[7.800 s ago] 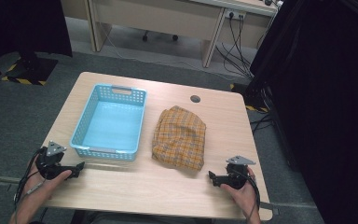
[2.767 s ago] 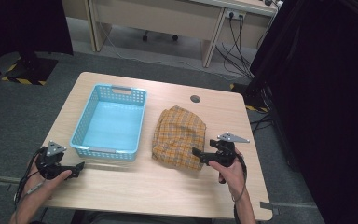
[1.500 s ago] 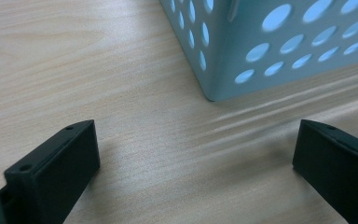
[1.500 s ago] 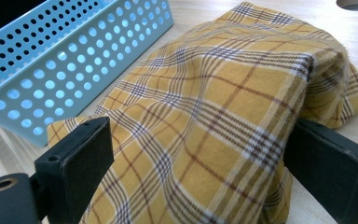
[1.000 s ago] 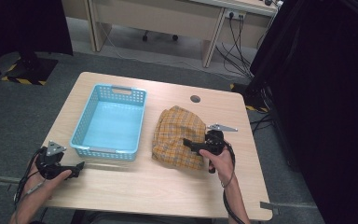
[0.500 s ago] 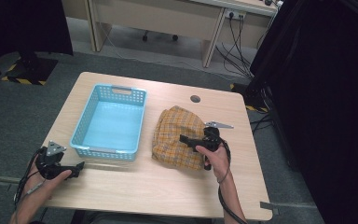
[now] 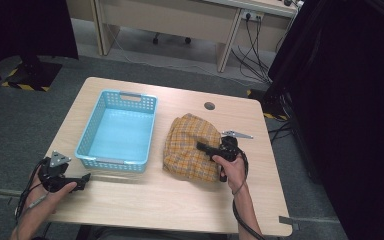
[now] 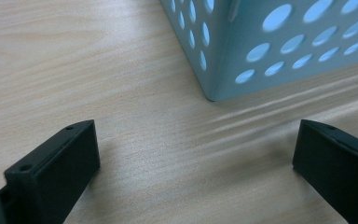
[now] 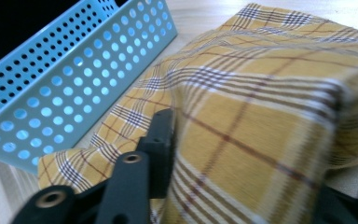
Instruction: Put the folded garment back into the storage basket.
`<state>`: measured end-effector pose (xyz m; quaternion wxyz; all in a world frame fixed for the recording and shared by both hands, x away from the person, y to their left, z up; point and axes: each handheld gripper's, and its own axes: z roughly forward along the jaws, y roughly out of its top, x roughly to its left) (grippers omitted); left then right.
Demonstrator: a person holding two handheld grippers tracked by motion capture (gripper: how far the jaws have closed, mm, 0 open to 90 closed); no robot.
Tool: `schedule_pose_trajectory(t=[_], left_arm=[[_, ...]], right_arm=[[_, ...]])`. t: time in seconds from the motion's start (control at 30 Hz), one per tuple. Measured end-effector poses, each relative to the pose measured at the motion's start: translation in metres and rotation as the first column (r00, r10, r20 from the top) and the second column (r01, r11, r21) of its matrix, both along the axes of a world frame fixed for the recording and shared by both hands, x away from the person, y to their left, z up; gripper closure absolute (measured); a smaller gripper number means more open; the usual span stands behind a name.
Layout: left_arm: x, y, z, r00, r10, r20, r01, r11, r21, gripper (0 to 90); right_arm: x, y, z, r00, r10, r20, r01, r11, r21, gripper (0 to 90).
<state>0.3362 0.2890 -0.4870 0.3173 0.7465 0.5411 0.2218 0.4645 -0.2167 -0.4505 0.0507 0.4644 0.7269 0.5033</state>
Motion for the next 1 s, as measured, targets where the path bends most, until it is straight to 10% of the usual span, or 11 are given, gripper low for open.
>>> schedule_pose_trajectory(t=[1.0], left_arm=[[0.000,0.000,0.000,1.0000,0.000,0.000,0.000,1.0000,0.000,0.0]], right_arm=[[-0.017,0.007,0.036,0.9963,-0.006,0.086,-0.001,0.997,0.076,72.7]])
